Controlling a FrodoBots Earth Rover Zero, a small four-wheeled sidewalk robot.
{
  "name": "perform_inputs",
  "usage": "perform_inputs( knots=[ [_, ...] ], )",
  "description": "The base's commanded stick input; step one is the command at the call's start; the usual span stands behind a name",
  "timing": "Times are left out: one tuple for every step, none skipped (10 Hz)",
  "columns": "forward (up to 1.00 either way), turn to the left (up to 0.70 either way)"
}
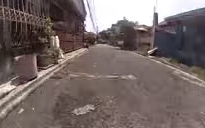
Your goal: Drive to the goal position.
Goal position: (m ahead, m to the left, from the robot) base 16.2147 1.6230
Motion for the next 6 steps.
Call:
perform_inputs(
  knots=[
    [1.00,0.00],
    [1.00,0.00],
    [1.00,0.00],
    [1.00,0.00],
    [1.00,0.00],
    [1.00,0.00]
  ],
)
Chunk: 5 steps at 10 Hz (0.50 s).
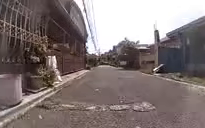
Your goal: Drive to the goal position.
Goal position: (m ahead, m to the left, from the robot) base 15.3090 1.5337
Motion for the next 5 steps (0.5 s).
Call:
perform_inputs(
  knots=[
    [1.00,0.00],
    [1.00,0.00],
    [1.00,0.00],
    [1.00,0.00],
    [1.00,0.00]
  ],
)
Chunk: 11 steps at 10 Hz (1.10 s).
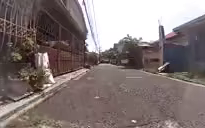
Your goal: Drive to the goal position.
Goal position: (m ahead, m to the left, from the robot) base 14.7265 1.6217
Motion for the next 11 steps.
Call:
perform_inputs(
  knots=[
    [1.00,0.00],
    [1.00,0.00],
    [1.00,0.00],
    [1.00,0.00],
    [1.00,0.00],
    [1.00,0.00],
    [1.00,0.00],
    [1.00,0.00],
    [1.00,0.00],
    [1.00,0.00],
    [1.00,0.00]
  ],
)
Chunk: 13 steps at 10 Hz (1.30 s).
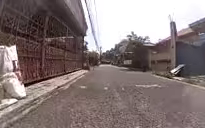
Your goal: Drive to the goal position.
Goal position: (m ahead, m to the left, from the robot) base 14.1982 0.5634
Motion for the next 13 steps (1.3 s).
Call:
perform_inputs(
  knots=[
    [1.00,0.00],
    [1.00,0.00],
    [1.00,0.00],
    [1.00,0.00],
    [1.00,0.00],
    [1.00,0.00],
    [1.00,0.00],
    [1.00,0.00],
    [1.00,0.00],
    [1.00,0.00],
    [1.00,0.00],
    [1.00,0.00],
    [1.00,0.00]
  ],
)
